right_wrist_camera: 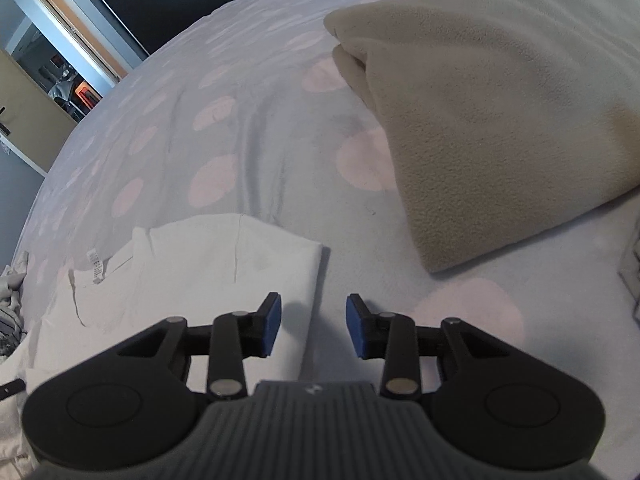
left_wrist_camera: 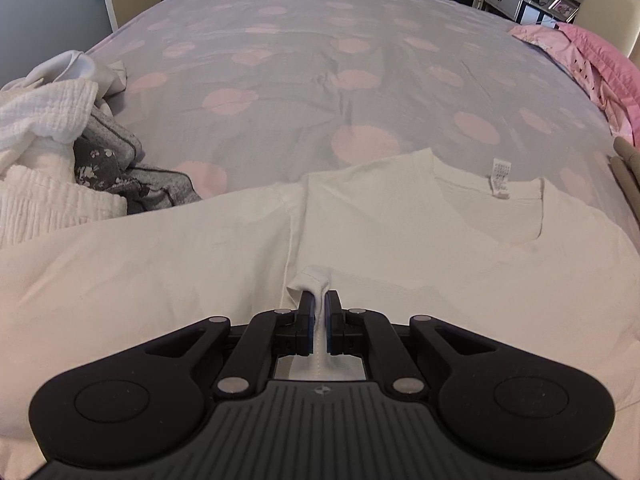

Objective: Fold clothes

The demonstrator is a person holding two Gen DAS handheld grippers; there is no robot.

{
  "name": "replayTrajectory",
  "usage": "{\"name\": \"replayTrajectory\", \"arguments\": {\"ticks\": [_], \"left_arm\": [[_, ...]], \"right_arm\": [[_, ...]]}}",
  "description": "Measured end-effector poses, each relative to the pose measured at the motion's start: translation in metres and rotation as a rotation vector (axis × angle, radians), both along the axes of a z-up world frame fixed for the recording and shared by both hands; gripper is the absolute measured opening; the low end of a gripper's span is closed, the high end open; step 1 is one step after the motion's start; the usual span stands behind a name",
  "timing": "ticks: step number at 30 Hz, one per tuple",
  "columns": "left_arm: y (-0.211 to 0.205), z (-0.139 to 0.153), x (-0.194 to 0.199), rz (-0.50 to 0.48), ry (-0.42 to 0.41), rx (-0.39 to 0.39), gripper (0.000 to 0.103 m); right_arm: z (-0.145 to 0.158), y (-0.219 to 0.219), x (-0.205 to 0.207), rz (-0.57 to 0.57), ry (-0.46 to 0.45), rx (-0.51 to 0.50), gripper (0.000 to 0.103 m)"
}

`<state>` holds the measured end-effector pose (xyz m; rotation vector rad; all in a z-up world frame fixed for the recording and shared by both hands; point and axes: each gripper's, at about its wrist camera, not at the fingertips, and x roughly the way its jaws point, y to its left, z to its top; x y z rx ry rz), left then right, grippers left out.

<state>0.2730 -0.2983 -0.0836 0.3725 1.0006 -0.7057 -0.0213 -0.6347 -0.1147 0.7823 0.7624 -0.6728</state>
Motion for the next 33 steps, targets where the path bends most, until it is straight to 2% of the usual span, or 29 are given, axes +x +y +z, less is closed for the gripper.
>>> {"name": "replayTrajectory", "arguments": {"ticks": [3,4,5,6,7,10,12,14,16,19,22,23,24,28,31,33], "left_arm": [[-0.002,-0.005,0.001,-0.001,0.003,0.014,0.003],[-0.002,-0.006,0.001,-0.002,0.003,0.017,0.003],[-0.003,-0.006,0.0,-0.006,-0.002,0.02,0.003],[-0.004,-0.006,-0.001,-0.01,-0.007,0.023,0.003],[-0.005,-0.005,-0.002,-0.013,-0.019,0.019,0.003],[-0.006,0.004,-0.004,0.0,-0.062,-0.03,0.003],[-0.012,0.003,-0.008,-0.028,-0.108,0.005,0.003],[-0.016,-0.004,-0.011,-0.05,-0.106,0.038,0.003],[-0.016,-0.011,-0.011,-0.063,-0.086,0.045,0.003],[-0.013,-0.014,-0.01,-0.057,-0.09,0.038,0.009],[-0.011,-0.013,-0.009,-0.053,-0.078,0.035,0.013],[-0.01,-0.012,-0.01,-0.056,-0.074,0.033,0.016],[-0.008,-0.01,-0.01,-0.058,-0.071,0.033,0.017],[-0.001,-0.005,-0.011,-0.058,-0.035,0.039,0.024],[0.006,-0.003,-0.015,-0.062,-0.008,0.038,0.024],[0.009,-0.002,-0.021,-0.075,-0.011,0.046,0.025]], "right_arm": [[-0.004,-0.001,0.01,0.015,0.005,-0.01,0.035],[-0.005,-0.001,0.014,0.02,0.007,-0.014,0.028],[-0.006,-0.001,0.017,0.025,0.009,-0.019,0.009],[-0.004,0.0,0.019,0.035,0.008,-0.033,0.004],[-0.001,0.002,0.02,0.041,0.01,-0.054,0.003],[0.018,0.011,0.024,0.029,0.049,-0.22,0.001],[0.024,0.02,0.032,0.069,0.085,-0.311,0.001],[0.02,0.026,0.041,0.105,0.134,-0.359,0.001],[0.015,0.023,0.042,0.089,0.155,-0.337,0.001],[0.007,0.016,0.042,0.071,0.176,-0.311,0.002],[0.003,0.01,0.036,0.043,0.201,-0.278,0.01],[0.003,0.007,0.033,0.033,0.204,-0.263,0.018],[0.006,0.006,0.026,0.03,0.182,-0.239,0.025],[0.016,0.006,-0.001,0.043,0.089,-0.109,0.026],[0.023,0.02,-0.018,0.094,0.047,-0.022,0.026],[0.026,0.032,-0.029,0.134,0.021,0.039,0.034]]}}
